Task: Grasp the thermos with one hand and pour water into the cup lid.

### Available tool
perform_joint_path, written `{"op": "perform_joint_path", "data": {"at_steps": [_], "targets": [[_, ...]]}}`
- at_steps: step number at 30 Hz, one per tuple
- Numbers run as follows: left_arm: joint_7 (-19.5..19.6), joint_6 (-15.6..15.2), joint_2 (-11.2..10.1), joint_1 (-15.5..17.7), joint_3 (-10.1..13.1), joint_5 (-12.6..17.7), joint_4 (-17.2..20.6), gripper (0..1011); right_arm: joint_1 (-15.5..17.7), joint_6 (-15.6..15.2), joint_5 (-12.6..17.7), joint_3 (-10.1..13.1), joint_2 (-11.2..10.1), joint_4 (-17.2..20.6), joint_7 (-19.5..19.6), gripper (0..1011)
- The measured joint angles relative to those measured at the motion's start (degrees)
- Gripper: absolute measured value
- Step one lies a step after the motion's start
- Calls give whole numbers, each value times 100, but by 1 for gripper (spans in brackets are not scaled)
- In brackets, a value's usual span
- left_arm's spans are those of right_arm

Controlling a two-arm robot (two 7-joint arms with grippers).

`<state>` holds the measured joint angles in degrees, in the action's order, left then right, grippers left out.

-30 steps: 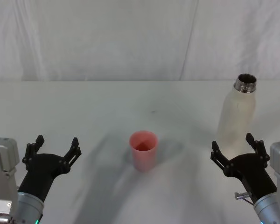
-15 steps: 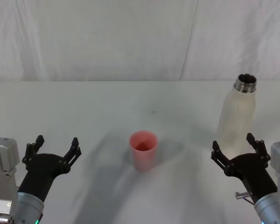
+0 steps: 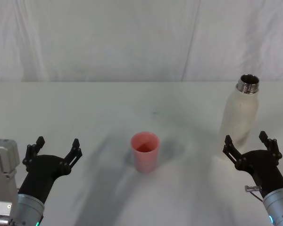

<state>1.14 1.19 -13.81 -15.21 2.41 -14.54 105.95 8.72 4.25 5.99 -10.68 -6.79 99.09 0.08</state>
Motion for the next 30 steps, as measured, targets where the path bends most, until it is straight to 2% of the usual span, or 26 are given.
{"op": "perform_joint_path", "data": {"at_steps": [15,30], "targets": [[0,0,0,0,0,0,0,1001,-395,11,-149,169,161,-519,-331,1000],[0,0,0,0,0,0,0,1001,-706,4,-224,317,245,-819,-525,1000]]}}
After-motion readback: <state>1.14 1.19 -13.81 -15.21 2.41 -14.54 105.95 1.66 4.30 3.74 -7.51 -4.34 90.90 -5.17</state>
